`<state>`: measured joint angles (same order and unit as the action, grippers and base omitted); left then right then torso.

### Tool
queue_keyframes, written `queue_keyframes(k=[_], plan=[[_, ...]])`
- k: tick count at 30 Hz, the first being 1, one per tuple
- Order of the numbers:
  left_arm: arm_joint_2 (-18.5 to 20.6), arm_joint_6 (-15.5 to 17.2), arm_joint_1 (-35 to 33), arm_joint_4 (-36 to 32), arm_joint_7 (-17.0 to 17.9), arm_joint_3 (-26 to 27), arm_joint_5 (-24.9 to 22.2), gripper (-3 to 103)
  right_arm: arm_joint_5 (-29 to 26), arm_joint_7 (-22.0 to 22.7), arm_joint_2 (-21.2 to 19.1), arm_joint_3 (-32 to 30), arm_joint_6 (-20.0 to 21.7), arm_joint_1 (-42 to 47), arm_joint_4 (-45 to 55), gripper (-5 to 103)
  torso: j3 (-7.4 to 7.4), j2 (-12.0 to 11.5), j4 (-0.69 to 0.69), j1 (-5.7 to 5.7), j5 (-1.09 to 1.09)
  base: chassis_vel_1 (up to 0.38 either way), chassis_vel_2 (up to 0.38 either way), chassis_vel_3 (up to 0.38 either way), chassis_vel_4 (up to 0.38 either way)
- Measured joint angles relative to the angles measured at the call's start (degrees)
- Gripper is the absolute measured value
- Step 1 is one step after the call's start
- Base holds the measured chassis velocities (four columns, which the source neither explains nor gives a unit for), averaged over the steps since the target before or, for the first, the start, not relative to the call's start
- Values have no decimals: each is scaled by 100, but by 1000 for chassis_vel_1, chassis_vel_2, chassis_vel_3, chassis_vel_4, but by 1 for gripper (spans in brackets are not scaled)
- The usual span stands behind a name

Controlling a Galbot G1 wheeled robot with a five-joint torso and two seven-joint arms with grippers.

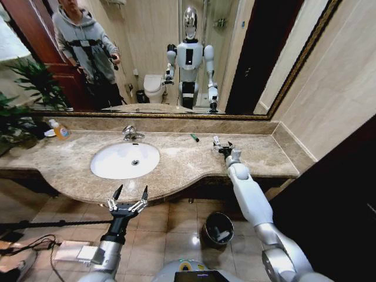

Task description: Pick up the trash from the sink and place it in the trash bin.

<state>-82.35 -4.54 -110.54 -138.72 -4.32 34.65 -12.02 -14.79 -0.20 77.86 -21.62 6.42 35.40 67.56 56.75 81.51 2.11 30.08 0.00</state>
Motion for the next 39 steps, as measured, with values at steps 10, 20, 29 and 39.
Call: queue_keyframes(k=[10, 20, 29, 39], plan=[[0, 0, 0, 0, 0, 0, 0, 100, 410, 129, 272, 92, 40, -392, -691, 100, 0, 0, 0, 0, 0, 0, 0, 0, 0], [0, 0, 0, 0, 0, 0, 0, 100, 410, 164, 346, 26, -44, -518, -933, 79, 0, 0, 0, 0, 0, 0, 0, 0, 0], [0, 0, 0, 0, 0, 0, 0, 100, 402, 260, 314, -31, 16, -562, -938, 46, 0, 0, 0, 0, 0, 0, 0, 0, 0], [0, 0, 0, 0, 0, 0, 0, 100, 385, 223, 238, -82, 58, -508, -867, 18, 0, 0, 0, 0, 0, 0, 0, 0, 0]])
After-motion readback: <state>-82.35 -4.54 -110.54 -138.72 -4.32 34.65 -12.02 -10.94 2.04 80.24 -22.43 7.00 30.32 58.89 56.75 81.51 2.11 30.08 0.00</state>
